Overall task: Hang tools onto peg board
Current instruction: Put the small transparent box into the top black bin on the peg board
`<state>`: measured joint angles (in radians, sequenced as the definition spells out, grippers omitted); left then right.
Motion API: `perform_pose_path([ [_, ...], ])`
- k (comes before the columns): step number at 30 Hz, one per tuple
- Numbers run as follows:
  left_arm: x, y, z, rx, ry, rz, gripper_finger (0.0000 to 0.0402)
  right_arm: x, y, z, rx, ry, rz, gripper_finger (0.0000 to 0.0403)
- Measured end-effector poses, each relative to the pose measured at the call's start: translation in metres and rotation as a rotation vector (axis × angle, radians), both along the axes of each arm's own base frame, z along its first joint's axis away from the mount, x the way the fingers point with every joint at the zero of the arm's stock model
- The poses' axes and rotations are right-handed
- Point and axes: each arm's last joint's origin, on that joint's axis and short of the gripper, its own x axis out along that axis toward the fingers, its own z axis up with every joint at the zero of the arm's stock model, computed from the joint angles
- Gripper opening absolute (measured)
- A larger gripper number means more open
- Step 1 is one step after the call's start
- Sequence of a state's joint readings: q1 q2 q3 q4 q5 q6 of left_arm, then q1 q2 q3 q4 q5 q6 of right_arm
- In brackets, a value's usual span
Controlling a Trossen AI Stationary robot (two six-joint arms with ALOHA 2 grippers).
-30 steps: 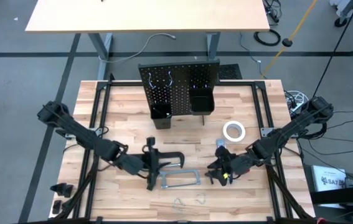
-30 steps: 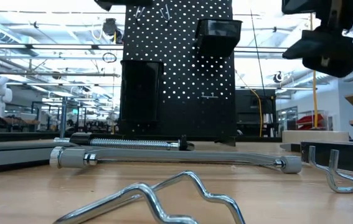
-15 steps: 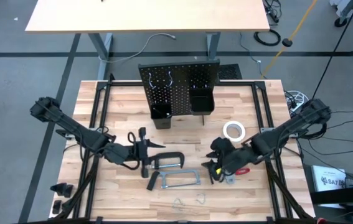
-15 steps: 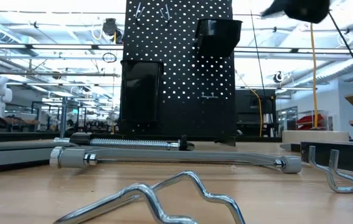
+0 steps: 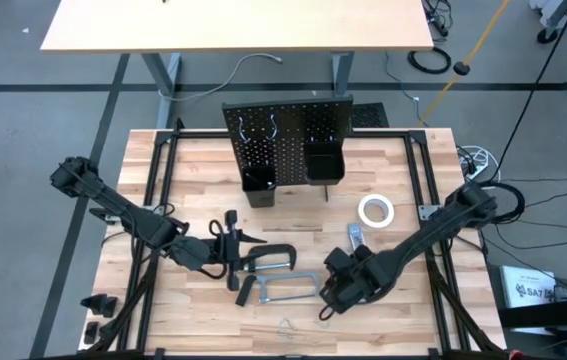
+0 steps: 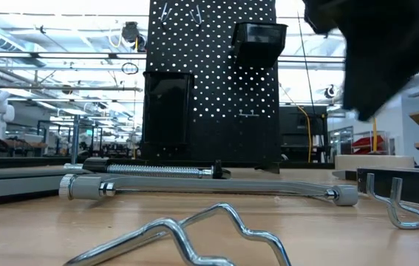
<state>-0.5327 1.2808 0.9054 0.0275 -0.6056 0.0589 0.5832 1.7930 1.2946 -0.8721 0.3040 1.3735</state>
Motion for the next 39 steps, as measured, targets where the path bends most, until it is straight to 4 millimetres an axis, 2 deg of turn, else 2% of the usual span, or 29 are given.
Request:
perform_pose_path([
  [7, 0.000, 0.000, 0.000, 0.000, 0.001, 0.000, 0.0123, -0.003, 0.013, -0.024, -0.006, 0.069, -0.063, 0.0231],
  [17, 0.000, 0.000, 0.000, -0.005, -0.001, 0.001, 0.0123, 0.002, 0.022, -0.052, 0.006, 0.136, -0.036, 0.0225],
  [22, 0.000, 0.000, -0.001, -0.015, 0.012, 0.007, 0.0123, 0.003, 0.022, -0.056, -0.007, 0.153, -0.003, 0.0181],
  [25, 0.000, 0.000, -0.001, -0.016, 0.011, 0.007, 0.0123, 0.003, 0.022, -0.056, -0.013, 0.156, 0.023, 0.0131],
  [29, 0.000, 0.000, -0.001, -0.017, 0.011, 0.008, 0.0123, 0.003, 0.022, -0.055, -0.023, 0.158, 0.063, 0.0042],
  [39, -0.001, 0.000, -0.002, -0.013, 0.016, 0.007, 0.0123, 0.002, 0.022, -0.051, -0.031, 0.148, 0.100, 0.0037],
])
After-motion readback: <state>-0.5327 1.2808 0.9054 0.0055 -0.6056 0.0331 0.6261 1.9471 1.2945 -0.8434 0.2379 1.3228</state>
